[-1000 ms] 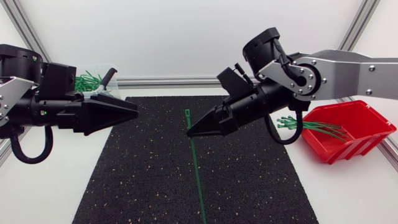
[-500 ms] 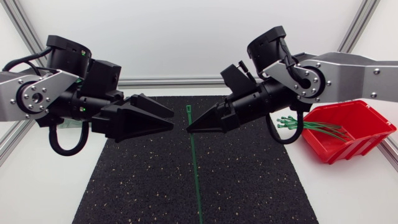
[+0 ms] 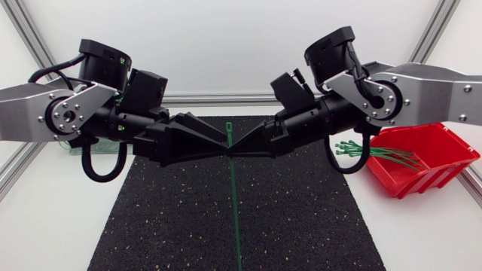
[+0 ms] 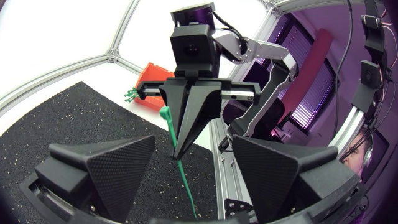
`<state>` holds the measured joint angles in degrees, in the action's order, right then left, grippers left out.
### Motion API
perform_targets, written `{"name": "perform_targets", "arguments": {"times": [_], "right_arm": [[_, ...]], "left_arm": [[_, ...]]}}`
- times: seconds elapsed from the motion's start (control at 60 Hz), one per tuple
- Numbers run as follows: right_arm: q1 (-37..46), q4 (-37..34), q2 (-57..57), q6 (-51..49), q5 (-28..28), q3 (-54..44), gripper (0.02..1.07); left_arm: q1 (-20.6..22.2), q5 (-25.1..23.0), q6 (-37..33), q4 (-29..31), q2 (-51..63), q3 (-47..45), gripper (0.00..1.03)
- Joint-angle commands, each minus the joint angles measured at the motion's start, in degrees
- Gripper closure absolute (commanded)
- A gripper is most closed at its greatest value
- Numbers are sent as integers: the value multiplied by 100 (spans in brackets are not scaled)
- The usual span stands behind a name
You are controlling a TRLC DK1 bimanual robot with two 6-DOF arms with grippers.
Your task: Take a green cable tie from the red box, thread the tail through the head to close it, then place it in the transparent bin on the left.
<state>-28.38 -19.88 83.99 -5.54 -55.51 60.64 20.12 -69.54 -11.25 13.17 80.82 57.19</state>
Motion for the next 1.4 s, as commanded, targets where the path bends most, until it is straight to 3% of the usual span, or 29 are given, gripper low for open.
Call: {"name": "perform_targets", "arguments": {"times": [0.0,0.317,0.533,0.967,1.383], "right_arm": [[-1,54,-66,115,-48,-140,101],[-53,72,-154,141,-48,-184,101],[-97,81,-181,150,-48,-219,101],[-115,125,-225,185,-48,-263,101],[-71,212,-286,255,-39,-307,101]], "left_arm": [[36,19,263,-157,101,152,33],[53,98,386,-333,206,126,61],[106,142,430,-350,171,117,62],[133,274,782,-807,136,-59,79],[185,336,782,-833,22,-147,79]]}}
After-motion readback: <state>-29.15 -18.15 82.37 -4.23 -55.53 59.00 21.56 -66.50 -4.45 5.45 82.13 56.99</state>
